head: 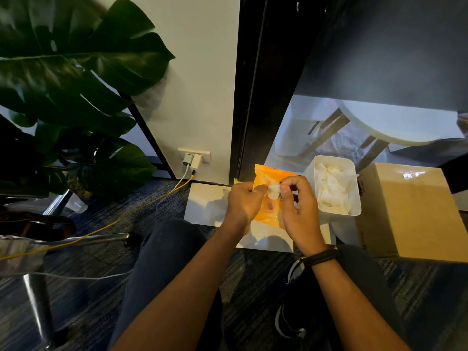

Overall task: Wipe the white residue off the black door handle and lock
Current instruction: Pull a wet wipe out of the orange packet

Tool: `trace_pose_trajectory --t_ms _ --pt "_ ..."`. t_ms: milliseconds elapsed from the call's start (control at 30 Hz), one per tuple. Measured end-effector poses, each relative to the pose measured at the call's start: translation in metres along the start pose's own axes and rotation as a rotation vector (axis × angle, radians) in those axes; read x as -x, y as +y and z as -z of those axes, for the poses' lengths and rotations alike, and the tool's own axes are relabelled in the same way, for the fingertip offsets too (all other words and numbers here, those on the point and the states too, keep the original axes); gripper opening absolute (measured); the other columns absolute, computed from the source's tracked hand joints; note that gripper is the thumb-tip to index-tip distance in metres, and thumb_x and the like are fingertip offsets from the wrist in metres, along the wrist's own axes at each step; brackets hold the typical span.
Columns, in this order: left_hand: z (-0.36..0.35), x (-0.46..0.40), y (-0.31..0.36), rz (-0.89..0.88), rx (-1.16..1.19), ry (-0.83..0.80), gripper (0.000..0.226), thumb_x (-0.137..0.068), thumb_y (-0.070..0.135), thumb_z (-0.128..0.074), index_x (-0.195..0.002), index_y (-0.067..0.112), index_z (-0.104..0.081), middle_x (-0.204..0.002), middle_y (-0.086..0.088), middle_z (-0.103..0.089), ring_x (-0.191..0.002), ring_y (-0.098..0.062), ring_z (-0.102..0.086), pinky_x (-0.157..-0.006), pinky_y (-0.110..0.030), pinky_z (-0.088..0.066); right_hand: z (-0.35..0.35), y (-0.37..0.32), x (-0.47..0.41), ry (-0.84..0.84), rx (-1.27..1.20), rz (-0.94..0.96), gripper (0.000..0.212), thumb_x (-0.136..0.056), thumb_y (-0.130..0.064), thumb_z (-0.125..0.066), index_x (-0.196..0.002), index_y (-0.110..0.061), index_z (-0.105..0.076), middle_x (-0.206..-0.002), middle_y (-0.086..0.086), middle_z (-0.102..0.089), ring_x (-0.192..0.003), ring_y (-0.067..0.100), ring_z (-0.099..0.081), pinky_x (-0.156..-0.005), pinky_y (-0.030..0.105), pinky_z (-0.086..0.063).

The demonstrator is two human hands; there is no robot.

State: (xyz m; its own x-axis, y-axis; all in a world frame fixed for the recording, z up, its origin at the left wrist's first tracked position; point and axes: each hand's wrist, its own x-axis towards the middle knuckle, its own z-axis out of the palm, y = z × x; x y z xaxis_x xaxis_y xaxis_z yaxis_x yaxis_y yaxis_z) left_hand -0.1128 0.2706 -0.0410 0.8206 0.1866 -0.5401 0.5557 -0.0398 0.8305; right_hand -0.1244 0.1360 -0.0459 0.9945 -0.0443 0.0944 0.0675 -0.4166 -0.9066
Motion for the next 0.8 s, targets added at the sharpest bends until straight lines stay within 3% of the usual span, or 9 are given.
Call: trace_pose_trajectory --t_ms 100,200,300,400,500,600,667,733,800 --pt "0.001 -0.002 0.0 -0.05 0.026 -0.03 0.037 -0.109 0.023 -0.058 -0.076 0.011 -0.071 -0.061 -0.001 -0.07 -0.058 -0.007 -0.065 -0.057 -0.019 -0.055 0.0 -0.002 0.0 0.021 -0.008 -0.05 0.011 -0.108 -0.024 -0.055 -0.105 -0.015 -0.06 -0.1 -0.009 -0.064 -0.093 0.007 -0.063 -0.082 0.018 -0.051" --pt "0.003 -0.001 0.0 -0.103 0.026 -0.082 0.035 -0.109 0.023 -0.061 -0.078 0.012 -0.071 -0.057 0.005 -0.069 -0.053 0.0 -0.065 -0.05 -0.012 -0.05 0.013 -0.006 -0.006 -0.016 0.107 0.041 0.011 -0.102 -0.026 -0.067 -0.108 -0.017 -0.064 -0.104 -0.006 -0.066 -0.095 0.007 -0.063 -0.084 0.017 -0.052" --pt "0.006 -0.004 -0.003 -0.144 -0.032 -0.086 0.027 -0.106 0.029 -0.068 -0.089 0.01 -0.075 -0.071 0.002 -0.072 -0.057 -0.001 -0.067 -0.052 -0.013 -0.053 0.024 -0.002 -0.01 -0.102 0.252 0.153 0.007 -0.1 -0.025 -0.07 -0.101 -0.019 -0.072 -0.103 -0.005 -0.064 -0.097 0.012 -0.062 -0.086 0.026 -0.054" --pt "0.005 -0.004 -0.005 -0.176 -0.062 -0.071 0.021 -0.104 0.029 -0.071 -0.085 0.019 -0.073 -0.08 -0.001 -0.075 -0.067 -0.008 -0.07 -0.063 -0.022 -0.057 0.023 -0.001 -0.01 -0.098 0.33 0.171 0.007 -0.101 -0.022 -0.068 -0.099 -0.018 -0.073 -0.106 -0.002 -0.064 -0.099 0.014 -0.063 -0.086 0.03 -0.055" --pt "0.003 -0.006 -0.006 -0.183 -0.07 -0.057 0.024 -0.103 0.027 -0.072 -0.081 0.019 -0.073 -0.078 -0.003 -0.074 -0.069 -0.012 -0.069 -0.063 -0.026 -0.057 0.017 -0.007 -0.006 -0.041 0.238 0.163 0.008 -0.101 -0.011 -0.065 -0.093 -0.014 -0.068 -0.099 -0.003 -0.062 -0.094 0.009 -0.061 -0.083 0.022 -0.052" --pt "0.001 -0.005 -0.003 -0.165 -0.034 -0.066 0.026 -0.104 0.026 -0.071 -0.078 0.021 -0.072 -0.076 -0.002 -0.074 -0.067 -0.01 -0.069 -0.061 -0.023 -0.057 0.013 -0.006 -0.005 0.04 0.018 0.016 0.009 -0.103 -0.011 -0.063 -0.096 -0.013 -0.067 -0.099 -0.001 -0.065 -0.095 0.017 -0.064 -0.087 0.031 -0.055" --pt "-0.001 -0.005 -0.001 -0.138 -0.002 -0.084 0.024 -0.104 0.028 -0.07 -0.081 0.024 -0.074 -0.085 -0.005 -0.078 -0.08 -0.019 -0.077 -0.07 -0.031 -0.063 0.012 -0.003 -0.004 0.071 -0.109 -0.092 0.007 -0.104 -0.015 -0.063 -0.099 -0.015 -0.068 -0.1 0.003 -0.068 -0.095 0.022 -0.065 -0.089 0.039 -0.056" --pt "-0.002 -0.004 0.0 -0.114 0.018 -0.088 0.021 -0.104 0.029 -0.071 -0.085 0.023 -0.075 -0.091 -0.008 -0.08 -0.089 -0.027 -0.078 -0.078 -0.039 -0.065 0.011 -0.004 -0.002 0.096 -0.181 -0.169 0.007 -0.105 -0.018 -0.062 -0.103 -0.016 -0.068 -0.102 0.003 -0.07 -0.096 0.02 -0.066 -0.092 0.04 -0.057" --pt "-0.002 -0.006 0.0 -0.109 0.005 -0.079 0.02 -0.104 0.03 -0.071 -0.088 0.02 -0.075 -0.089 -0.008 -0.078 -0.084 -0.023 -0.076 -0.074 -0.037 -0.063 0.012 -0.009 -0.002 0.079 -0.154 -0.168 0.007 -0.105 -0.02 -0.062 -0.105 -0.016 -0.067 -0.103 0.001 -0.07 -0.098 0.017 -0.066 -0.093 0.037 -0.057"
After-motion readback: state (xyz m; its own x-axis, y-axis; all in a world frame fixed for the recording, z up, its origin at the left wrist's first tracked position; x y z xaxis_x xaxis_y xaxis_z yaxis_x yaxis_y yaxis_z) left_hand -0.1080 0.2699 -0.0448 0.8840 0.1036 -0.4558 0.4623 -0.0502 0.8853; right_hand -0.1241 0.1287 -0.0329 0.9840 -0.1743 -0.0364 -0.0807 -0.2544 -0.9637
